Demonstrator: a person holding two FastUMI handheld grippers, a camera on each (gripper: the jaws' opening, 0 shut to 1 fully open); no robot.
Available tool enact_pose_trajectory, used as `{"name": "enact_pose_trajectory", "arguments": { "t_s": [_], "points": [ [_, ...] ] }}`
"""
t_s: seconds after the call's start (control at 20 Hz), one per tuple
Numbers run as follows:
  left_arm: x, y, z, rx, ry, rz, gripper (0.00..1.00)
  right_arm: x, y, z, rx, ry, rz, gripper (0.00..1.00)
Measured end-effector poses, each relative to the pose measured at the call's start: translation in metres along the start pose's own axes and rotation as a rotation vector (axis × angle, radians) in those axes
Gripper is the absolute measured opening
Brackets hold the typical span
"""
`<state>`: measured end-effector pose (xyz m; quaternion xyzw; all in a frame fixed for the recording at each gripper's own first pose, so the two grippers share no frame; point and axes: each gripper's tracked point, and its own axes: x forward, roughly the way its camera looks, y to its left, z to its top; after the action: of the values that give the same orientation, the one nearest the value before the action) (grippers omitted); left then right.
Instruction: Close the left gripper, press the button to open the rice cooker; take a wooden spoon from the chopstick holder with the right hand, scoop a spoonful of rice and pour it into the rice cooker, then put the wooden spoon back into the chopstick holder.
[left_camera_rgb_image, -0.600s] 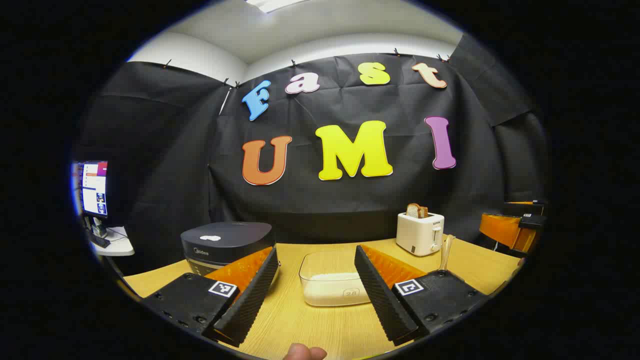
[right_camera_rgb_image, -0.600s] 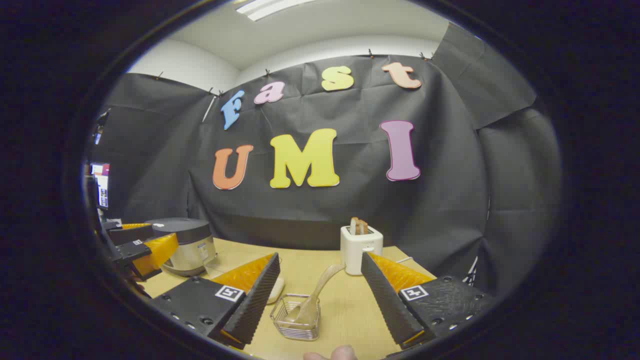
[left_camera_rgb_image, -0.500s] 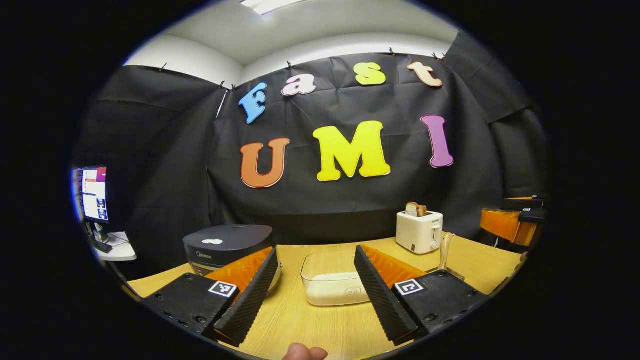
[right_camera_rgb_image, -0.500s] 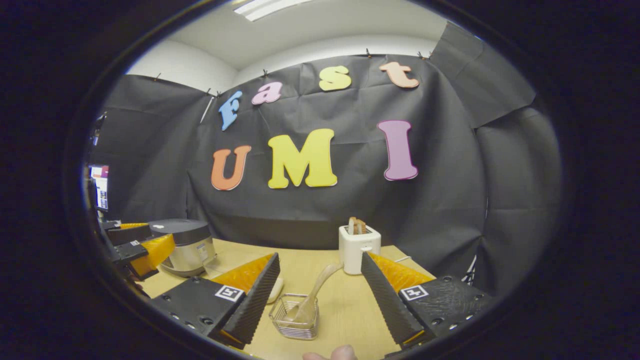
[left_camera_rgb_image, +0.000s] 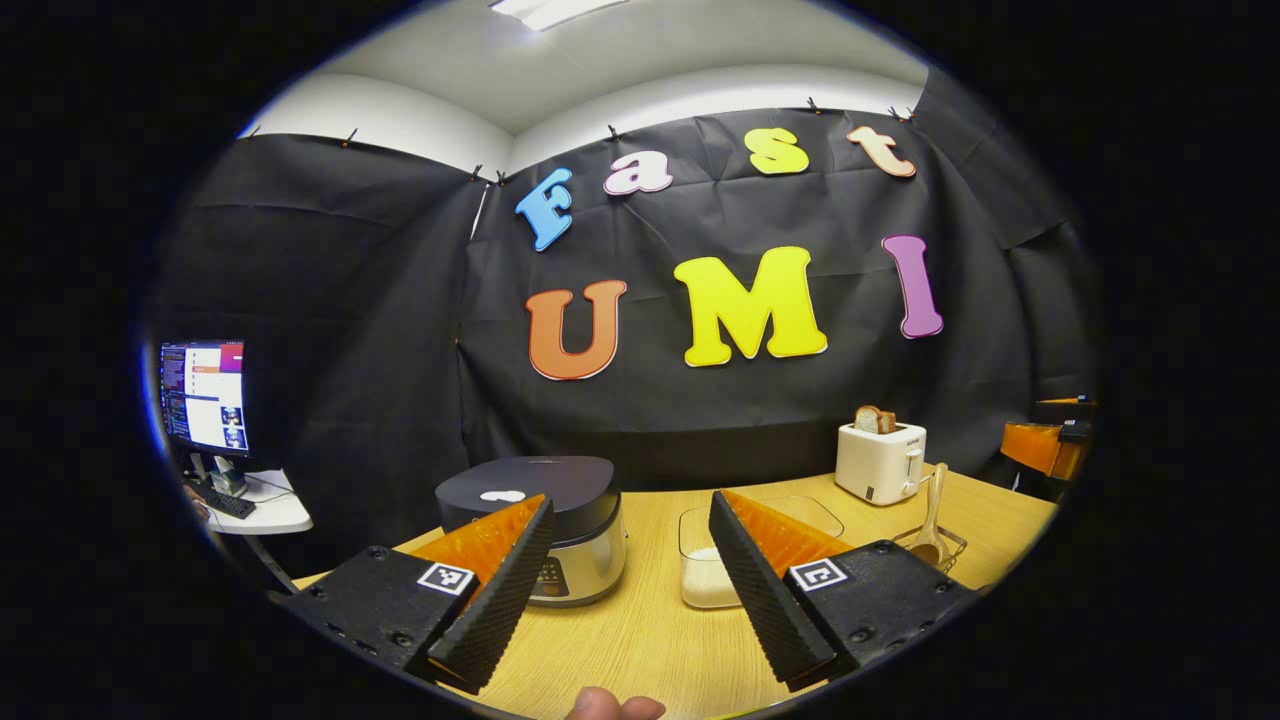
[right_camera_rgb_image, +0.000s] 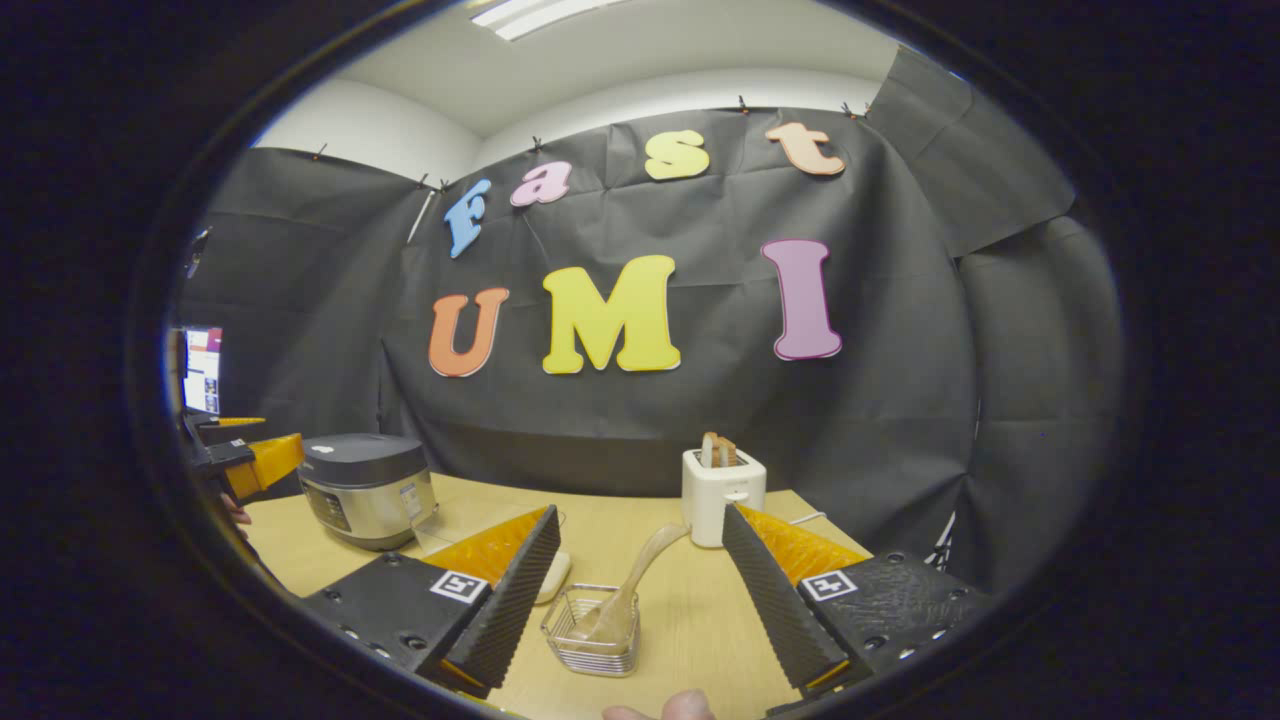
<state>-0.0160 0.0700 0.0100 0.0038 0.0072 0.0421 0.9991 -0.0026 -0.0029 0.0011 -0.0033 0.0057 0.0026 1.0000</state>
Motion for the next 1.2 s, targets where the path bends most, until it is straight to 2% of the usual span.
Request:
{"name": "enact_pose_trajectory", "arguments": {
  "t_s": [0.3,0.35,0.4,0.5,0.65,0.85,1.0,1.05,1.1,1.15,1.2],
  "points": [
    [0.011,0.026,-0.001,0.010,0.024,0.027,0.98,0.014,0.005,-0.007,0.000,0.019,0.029,0.99],
    [0.013,0.030,-0.001,0.018,0.028,0.024,0.98,0.017,0.005,-0.008,-0.001,0.020,0.032,0.97],
    [0.020,0.037,-0.001,0.014,0.041,0.015,0.98,0.021,0.009,-0.012,0.000,0.032,0.046,0.95],
    [0.037,0.058,0.000,-0.011,0.084,0.019,0.98,0.026,0.009,-0.015,-0.001,0.041,0.058,0.97],
    [0.060,0.095,0.008,0.031,0.134,0.053,0.97,0.031,0.006,-0.016,-0.009,0.045,0.063,0.97],
    [0.091,0.116,0.006,0.029,0.229,0.042,0.81,0.041,0.004,-0.016,-0.008,0.046,0.063,0.98],
    [0.108,0.124,-0.007,0.038,0.328,0.027,0.58,0.047,0.006,-0.016,-0.003,0.047,0.069,0.97],
    [0.115,0.127,-0.010,0.030,0.373,0.023,0.53,0.049,0.007,-0.016,-0.005,0.050,0.073,0.97],
    [0.120,0.129,-0.014,0.008,0.403,0.018,0.47,0.050,0.009,-0.016,-0.006,0.052,0.080,0.97],
    [0.126,0.128,-0.017,-0.027,0.429,0.010,0.36,0.051,0.010,-0.017,-0.010,0.054,0.084,0.98],
    [0.132,0.127,-0.019,-0.061,0.451,0.003,0.31,0.051,0.010,-0.017,-0.017,0.055,0.085,0.97]
  ]
}}
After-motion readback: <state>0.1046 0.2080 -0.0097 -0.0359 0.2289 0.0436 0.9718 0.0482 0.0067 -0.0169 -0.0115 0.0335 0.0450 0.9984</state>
